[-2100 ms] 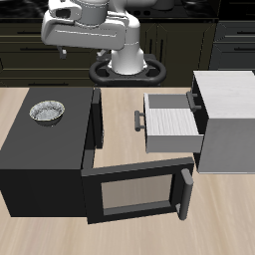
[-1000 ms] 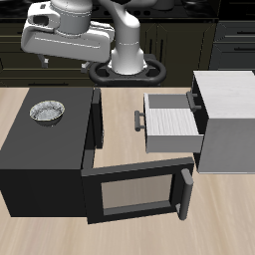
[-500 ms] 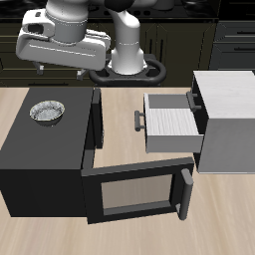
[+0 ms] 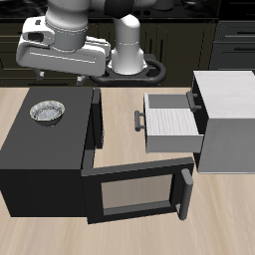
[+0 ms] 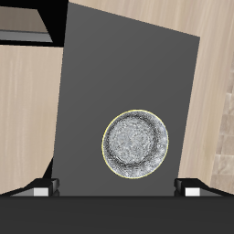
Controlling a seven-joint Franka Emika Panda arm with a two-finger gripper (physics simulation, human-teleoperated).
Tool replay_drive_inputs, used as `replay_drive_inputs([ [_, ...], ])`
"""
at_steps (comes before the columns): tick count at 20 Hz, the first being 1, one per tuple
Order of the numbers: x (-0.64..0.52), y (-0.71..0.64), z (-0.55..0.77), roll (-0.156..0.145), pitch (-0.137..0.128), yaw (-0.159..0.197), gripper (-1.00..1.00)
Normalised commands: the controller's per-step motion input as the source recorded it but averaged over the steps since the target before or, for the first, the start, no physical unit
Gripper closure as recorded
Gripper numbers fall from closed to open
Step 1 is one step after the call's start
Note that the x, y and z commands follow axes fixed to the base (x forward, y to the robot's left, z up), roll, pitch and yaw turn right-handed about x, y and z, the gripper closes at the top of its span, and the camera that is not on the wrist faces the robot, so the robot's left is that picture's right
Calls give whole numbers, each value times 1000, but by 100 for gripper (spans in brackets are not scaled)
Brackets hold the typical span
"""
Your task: Close the top drawer of the white cabinet and place the bowl in the middle drawer
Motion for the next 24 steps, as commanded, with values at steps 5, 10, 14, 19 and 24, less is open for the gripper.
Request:
replay_drive_inputs([
  [5, 1, -116, -118, -15, 15, -15, -100],
  [10, 46, -32, -218, 2, 23, -5, -100],
  [14, 57, 48, -196, -1, 24, -4, -100],
  [19, 29, 2, -163, 2, 16, 8, -100],
  [24, 17, -25, -171, 0, 27, -22, -100],
])
